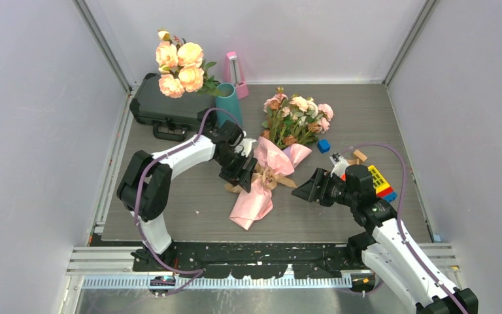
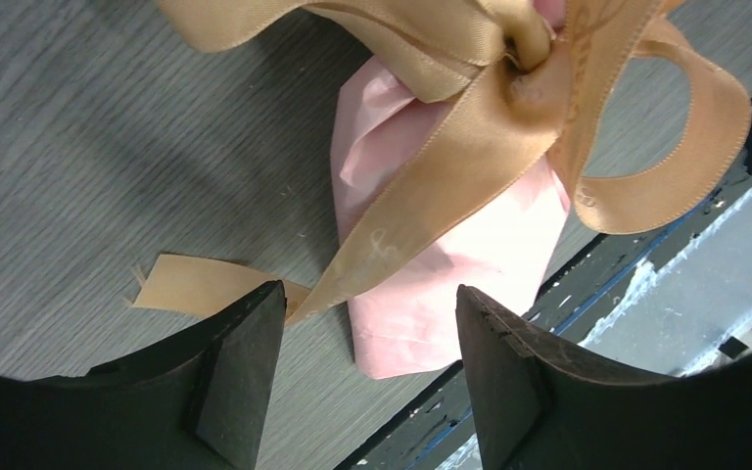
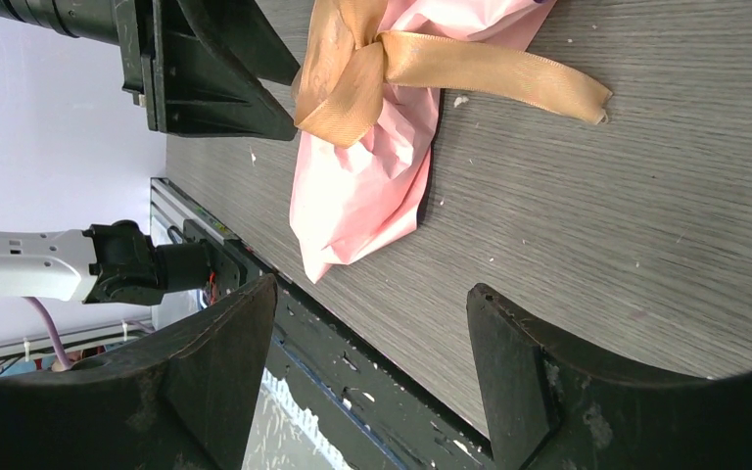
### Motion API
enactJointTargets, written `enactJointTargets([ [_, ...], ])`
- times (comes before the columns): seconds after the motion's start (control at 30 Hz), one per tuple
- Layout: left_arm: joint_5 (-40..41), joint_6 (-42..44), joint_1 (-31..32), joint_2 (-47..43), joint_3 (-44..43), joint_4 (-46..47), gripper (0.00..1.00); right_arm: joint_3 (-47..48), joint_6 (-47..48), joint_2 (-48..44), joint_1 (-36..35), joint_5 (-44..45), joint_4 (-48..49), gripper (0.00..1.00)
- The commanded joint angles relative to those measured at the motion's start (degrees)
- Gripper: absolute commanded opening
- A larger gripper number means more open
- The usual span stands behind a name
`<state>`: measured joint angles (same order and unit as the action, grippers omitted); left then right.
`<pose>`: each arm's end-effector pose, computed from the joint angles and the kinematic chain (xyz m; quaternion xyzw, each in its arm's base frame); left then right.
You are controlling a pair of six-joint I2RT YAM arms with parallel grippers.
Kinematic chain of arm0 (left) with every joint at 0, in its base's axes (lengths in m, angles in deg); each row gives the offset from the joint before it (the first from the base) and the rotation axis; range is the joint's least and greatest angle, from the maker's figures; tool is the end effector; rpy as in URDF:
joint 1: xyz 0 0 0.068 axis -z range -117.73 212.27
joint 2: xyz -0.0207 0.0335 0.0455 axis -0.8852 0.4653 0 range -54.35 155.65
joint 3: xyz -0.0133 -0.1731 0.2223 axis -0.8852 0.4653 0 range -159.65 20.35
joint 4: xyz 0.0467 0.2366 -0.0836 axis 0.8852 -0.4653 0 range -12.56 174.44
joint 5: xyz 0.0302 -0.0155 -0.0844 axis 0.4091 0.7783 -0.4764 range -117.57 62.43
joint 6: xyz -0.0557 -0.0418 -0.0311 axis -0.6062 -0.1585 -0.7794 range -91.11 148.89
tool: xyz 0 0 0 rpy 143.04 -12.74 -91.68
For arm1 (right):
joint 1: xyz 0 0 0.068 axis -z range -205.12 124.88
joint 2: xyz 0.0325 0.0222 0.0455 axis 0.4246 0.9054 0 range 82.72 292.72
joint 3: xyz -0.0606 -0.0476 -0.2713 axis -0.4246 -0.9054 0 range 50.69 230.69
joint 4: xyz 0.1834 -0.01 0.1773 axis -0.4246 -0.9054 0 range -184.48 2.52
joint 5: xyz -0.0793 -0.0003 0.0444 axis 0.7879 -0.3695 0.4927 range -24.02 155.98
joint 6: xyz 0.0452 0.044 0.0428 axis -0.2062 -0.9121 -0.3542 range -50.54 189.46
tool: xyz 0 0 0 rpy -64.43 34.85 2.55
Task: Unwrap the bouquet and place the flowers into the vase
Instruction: Untie the ribbon from the wrapping paper.
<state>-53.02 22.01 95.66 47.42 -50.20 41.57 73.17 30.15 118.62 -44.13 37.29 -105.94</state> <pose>0.2744 -0.2143 0.1817 0.2511 0.9333 -0.2513 0.0515 0.1367 0.0798 0.2080 0.0308 0.8548 0.4184 0.3055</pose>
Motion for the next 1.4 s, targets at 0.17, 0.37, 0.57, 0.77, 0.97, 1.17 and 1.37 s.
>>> enactJointTargets([
  [0.17,-5.7,-0.2,0.0,-1.1,-0.1,1.1,0.57,0.0,-0.2,0.0,0.1,-1.2,2.1,0.76],
  [0.37,-3.8,0.5,0.0,-2.9,0.4,0.4,0.5,-0.3,-0.2,0.1,0.1,-1.0,2.1,0.76],
  [0.57,-4.3,0.5,0.0,-1.2,-0.5,-0.5,0.39,0.0,-0.1,1.0,0.1,-1.1,2.5,0.76],
  [0.77,-5.3,0.2,0.0,-1.4,-0.1,-0.2,0.34,-0.3,-0.2,1.3,0.1,-1.0,2.8,0.76],
  [0.97,-7.9,-0.1,0.0,0.1,-0.4,-0.5,0.34,-0.3,-0.2,1.5,0.1,-1.2,2.7,0.76],
  [1.17,-8.8,-0.7,0.0,1.1,-0.2,-0.2,0.34,-0.3,-0.2,1.8,0.1,-1.3,2.8,0.76],
  [1.37,-9.6,-1.0,0.0,2.5,-0.3,-0.2,0.33,-0.3,0.0,2.4,0.1,-1.5,3.0,0.76],
])
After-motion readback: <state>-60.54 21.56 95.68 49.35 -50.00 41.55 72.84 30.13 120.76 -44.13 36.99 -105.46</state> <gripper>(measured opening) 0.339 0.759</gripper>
